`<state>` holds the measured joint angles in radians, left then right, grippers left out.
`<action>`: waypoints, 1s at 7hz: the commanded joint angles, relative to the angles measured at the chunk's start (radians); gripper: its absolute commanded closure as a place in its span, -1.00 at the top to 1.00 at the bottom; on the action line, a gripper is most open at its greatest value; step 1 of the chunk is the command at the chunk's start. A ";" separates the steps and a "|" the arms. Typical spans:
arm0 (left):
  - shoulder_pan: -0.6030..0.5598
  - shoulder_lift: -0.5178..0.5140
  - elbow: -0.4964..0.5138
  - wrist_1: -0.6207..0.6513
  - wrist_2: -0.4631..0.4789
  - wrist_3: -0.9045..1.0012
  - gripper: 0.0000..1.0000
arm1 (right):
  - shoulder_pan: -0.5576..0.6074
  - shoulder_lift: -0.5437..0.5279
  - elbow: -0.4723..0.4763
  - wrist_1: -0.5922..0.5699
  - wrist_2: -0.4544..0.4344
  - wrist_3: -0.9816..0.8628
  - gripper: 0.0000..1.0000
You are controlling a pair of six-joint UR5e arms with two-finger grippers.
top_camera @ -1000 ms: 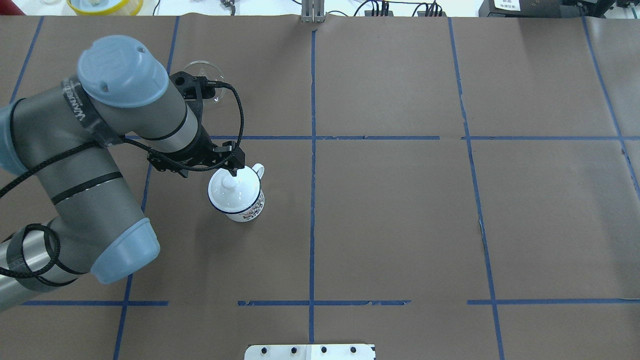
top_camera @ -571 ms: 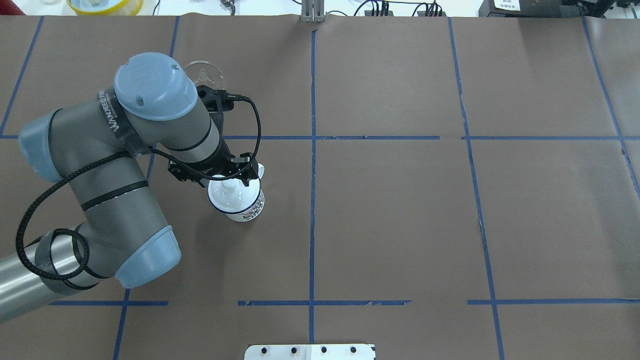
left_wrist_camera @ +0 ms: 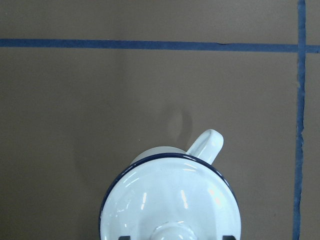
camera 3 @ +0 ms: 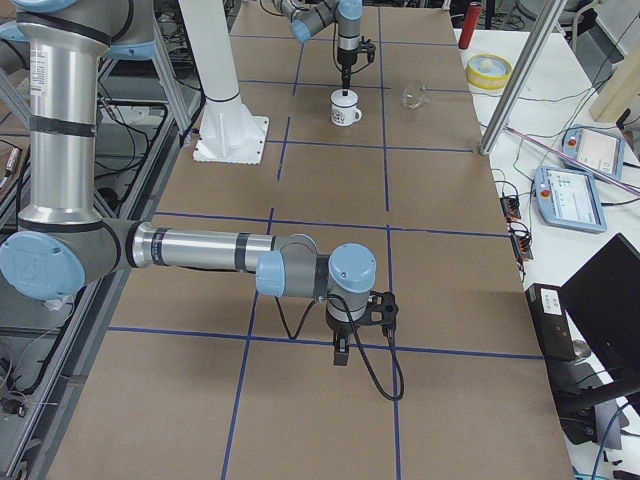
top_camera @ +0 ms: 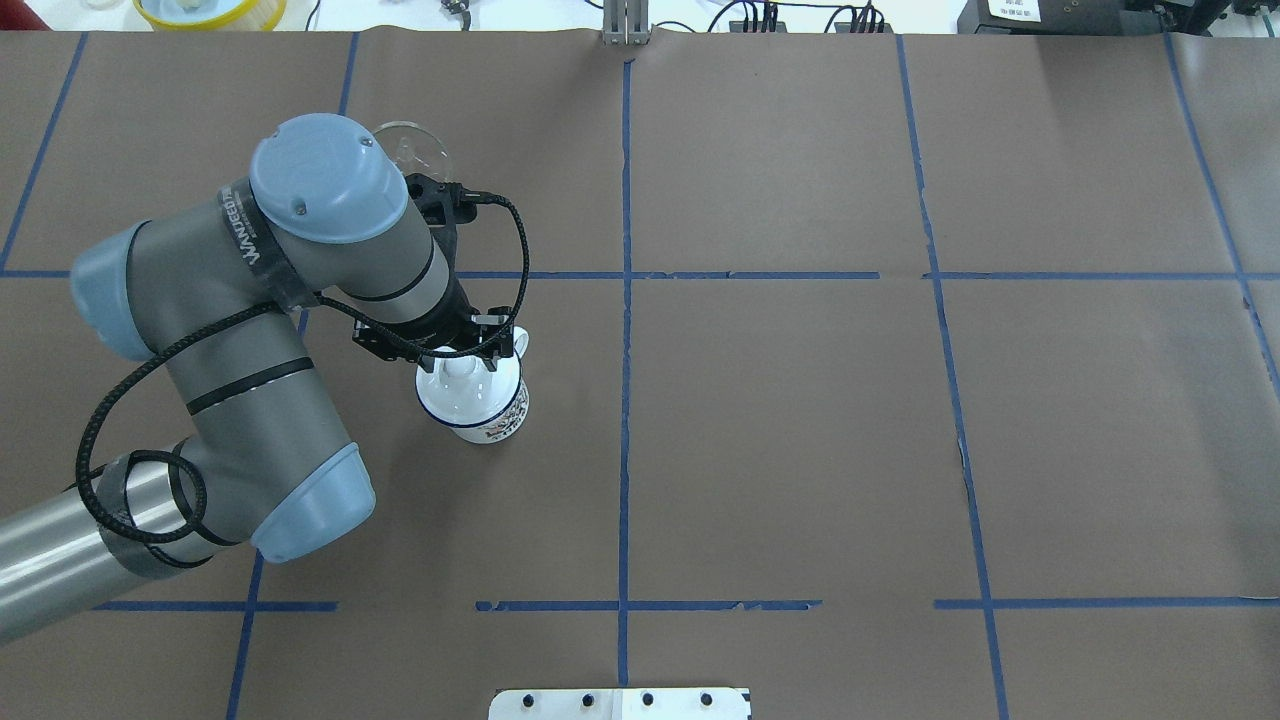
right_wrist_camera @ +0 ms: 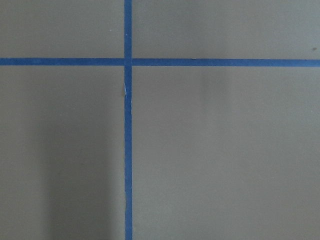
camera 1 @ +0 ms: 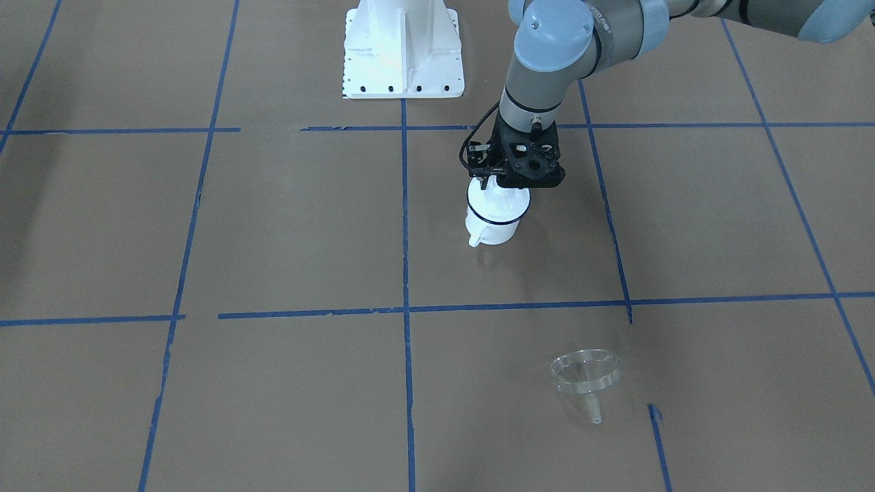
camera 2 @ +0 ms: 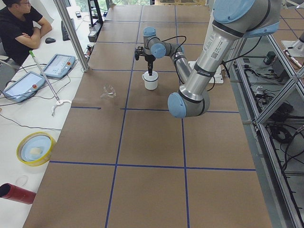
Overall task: Place funnel on cup
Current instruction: 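Grasp the white funnel with the left gripper and lift it off the mug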
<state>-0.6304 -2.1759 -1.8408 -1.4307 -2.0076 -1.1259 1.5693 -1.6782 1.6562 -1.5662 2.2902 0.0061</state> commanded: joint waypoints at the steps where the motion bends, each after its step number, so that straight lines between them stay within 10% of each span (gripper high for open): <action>1: 0.000 0.001 -0.008 0.000 0.001 0.000 0.02 | 0.000 0.000 0.000 0.000 0.000 0.000 1.00; 5: 0.000 0.005 -0.017 0.003 0.003 0.002 -0.83 | 0.000 0.000 0.000 0.000 0.000 0.000 1.00; 7: -0.014 0.005 -0.092 0.062 0.001 0.009 -0.96 | 0.000 0.000 0.000 0.000 0.000 0.000 1.00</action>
<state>-0.6359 -2.1700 -1.8882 -1.4102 -2.0059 -1.1221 1.5693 -1.6782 1.6567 -1.5662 2.2902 0.0061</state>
